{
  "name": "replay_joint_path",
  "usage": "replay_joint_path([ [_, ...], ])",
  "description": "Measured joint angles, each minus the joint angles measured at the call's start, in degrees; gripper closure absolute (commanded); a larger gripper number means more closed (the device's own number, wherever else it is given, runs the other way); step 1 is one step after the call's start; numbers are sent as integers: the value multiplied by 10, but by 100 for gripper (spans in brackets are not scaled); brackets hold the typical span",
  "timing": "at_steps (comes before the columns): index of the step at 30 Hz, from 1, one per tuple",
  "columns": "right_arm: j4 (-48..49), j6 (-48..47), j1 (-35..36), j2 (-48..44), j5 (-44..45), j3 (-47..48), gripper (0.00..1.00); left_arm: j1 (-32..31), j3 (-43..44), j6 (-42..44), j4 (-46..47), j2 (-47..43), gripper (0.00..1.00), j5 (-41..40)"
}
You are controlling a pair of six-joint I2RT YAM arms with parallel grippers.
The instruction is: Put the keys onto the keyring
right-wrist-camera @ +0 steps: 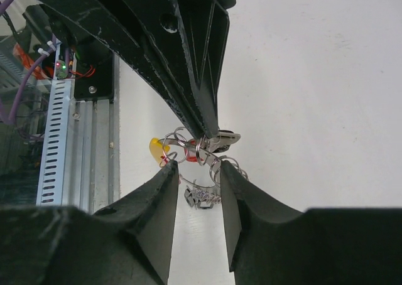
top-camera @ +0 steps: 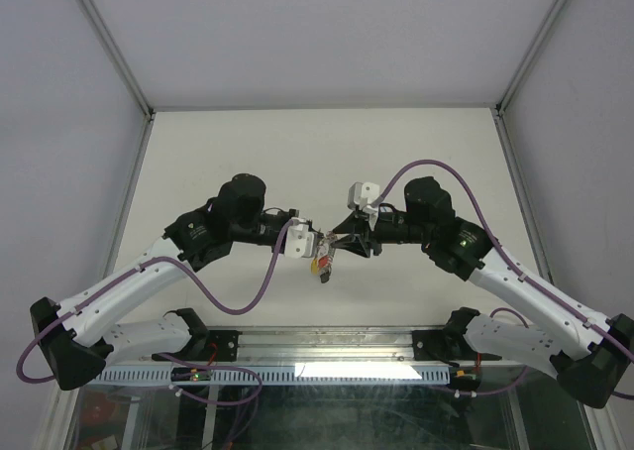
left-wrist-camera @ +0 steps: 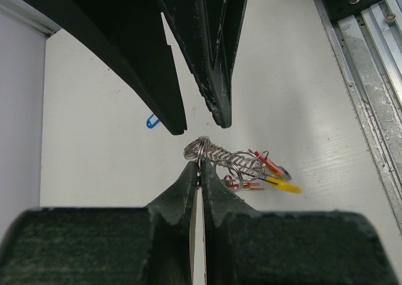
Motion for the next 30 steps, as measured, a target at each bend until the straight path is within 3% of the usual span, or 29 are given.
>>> replay_joint_path([
  [14, 11, 30, 0, 42, -17, 7, 71, 0, 10, 1, -16, 6, 100, -11],
  [30, 33, 38, 0, 63, -23, 13, 88, -1, 14, 1, -25, 14, 100, -14],
])
